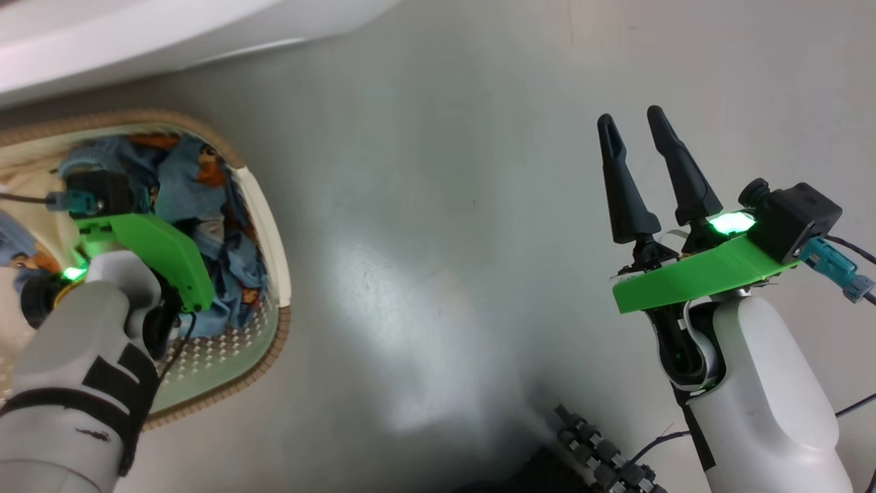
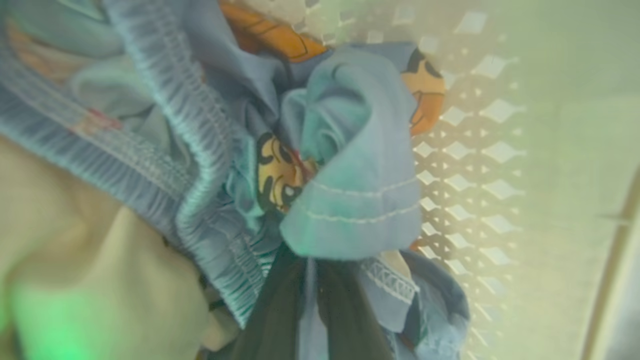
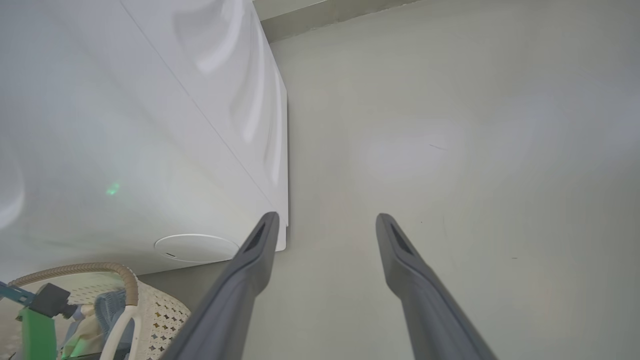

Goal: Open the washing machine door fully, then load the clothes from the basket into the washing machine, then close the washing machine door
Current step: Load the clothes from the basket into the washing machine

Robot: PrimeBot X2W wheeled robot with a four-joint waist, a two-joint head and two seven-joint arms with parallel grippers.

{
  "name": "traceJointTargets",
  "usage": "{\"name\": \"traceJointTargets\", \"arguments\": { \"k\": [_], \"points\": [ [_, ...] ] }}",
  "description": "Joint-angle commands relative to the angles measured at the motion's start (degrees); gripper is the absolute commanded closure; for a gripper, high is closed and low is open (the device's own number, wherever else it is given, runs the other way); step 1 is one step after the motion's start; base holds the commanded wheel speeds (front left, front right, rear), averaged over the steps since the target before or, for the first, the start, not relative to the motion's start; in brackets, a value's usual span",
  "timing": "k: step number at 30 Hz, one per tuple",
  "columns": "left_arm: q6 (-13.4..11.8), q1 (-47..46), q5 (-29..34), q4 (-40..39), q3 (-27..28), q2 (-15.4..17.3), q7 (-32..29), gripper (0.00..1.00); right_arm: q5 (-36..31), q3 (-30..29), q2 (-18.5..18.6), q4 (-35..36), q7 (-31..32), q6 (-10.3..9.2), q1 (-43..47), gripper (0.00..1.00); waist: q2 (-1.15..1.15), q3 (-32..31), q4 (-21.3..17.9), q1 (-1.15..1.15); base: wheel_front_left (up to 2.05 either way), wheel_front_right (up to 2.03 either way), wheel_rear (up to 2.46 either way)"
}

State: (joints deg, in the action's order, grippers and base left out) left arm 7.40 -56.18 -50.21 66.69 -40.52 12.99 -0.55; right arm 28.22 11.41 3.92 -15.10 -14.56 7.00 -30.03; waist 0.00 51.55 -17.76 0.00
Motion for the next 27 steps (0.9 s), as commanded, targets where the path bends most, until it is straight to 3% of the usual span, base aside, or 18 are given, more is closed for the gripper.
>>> {"name": "traceJointTargets", "arguments": {
  "k": [1,18,27],
  "points": [
    [0.1,2.7,-1.3,-1.1,0.5,0.9,1.1,1.0,-0.7,0.9,0.4,0.9,-0.4,0.48,2.0,0.0,0.0,-1.7,1.0,0.0,0.0,0.0,0.0],
    [0.1,14.7,-11.0,-14.2,-6.8,3.1,13.0,1.0,-0.4,3.1,2.3,-2.1,-0.4,0.48,4.7,0.0,0.0,-16.9,6.0,0.0,0.0,0.0,0.0],
    [0.1,20.0,-14.4,-20.3,-7.2,3.9,15.4,1.0,0.2,3.8,4.4,-4.2,-0.4,0.48,7.7,0.0,0.0,-26.9,9.4,0.0,0.0,0.0,0.0]
  ]
}}
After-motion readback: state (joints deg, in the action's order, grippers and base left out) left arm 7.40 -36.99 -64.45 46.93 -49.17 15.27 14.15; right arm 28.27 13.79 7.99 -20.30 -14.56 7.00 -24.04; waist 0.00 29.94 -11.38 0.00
